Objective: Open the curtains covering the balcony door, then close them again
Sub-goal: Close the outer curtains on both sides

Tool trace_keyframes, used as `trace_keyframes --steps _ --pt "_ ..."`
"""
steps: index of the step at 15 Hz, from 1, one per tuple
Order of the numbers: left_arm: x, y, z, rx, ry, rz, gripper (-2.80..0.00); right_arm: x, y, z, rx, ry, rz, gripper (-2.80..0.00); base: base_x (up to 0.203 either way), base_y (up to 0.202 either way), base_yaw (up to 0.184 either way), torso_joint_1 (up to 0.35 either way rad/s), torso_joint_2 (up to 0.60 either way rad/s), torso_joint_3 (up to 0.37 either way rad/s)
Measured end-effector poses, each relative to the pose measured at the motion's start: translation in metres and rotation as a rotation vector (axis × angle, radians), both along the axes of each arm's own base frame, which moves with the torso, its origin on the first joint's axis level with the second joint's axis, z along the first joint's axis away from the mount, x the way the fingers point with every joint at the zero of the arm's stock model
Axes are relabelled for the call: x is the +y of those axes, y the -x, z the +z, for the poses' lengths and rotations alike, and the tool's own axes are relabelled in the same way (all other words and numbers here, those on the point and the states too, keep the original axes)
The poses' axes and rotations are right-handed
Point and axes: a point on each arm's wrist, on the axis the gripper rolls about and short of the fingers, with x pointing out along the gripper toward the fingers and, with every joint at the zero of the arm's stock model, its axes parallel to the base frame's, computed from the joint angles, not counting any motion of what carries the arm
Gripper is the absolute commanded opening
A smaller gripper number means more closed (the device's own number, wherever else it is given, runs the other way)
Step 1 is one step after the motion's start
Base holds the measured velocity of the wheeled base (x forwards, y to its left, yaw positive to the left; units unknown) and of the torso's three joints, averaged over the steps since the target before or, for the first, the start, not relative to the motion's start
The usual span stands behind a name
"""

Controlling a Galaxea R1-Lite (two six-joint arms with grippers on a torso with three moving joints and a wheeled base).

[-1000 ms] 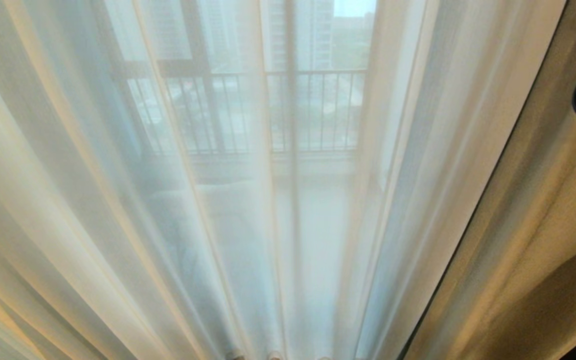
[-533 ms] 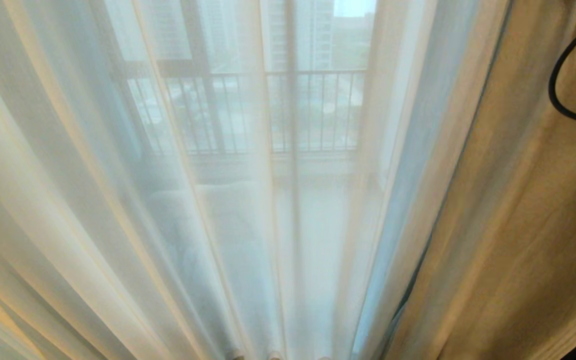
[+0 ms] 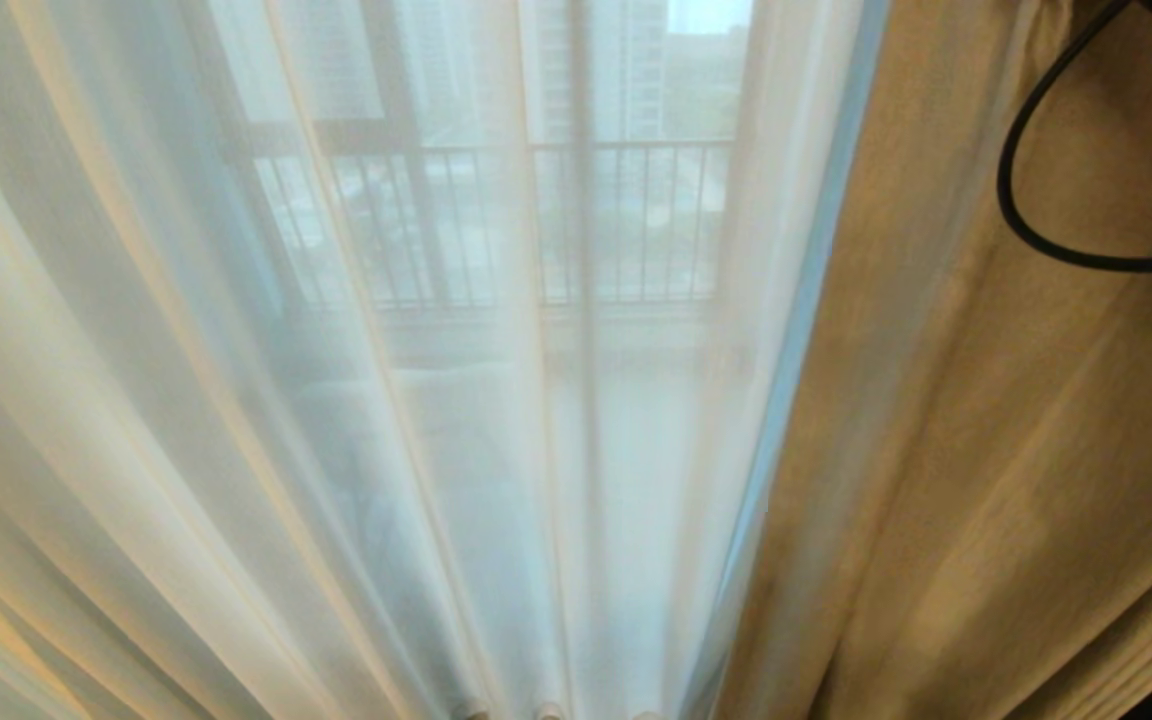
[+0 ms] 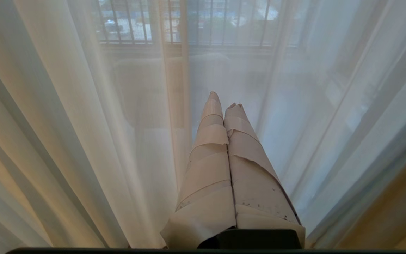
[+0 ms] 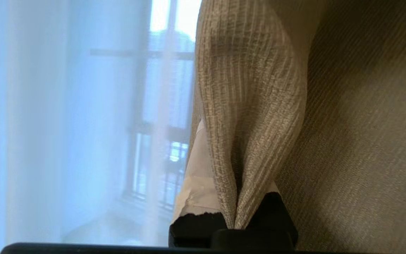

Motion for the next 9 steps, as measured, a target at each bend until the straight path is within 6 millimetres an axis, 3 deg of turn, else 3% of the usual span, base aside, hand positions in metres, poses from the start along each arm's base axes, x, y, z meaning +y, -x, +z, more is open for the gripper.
trace_keyframes --steps 3,9 --pt "0.000 0.000 0.000 0.000 -0.001 0.000 -2.80 0.023 -0.007 0.003 -0.001 0.003 0.024 -2.80 0.000 0.000 0.000 0.000 0.00 0.000" --pt "0.000 0.000 0.000 0.000 0.000 -0.001 -2.80 0.086 -0.015 0.001 -0.010 0.036 0.081 -2.80 0.000 0.000 0.000 0.000 0.00 0.000"
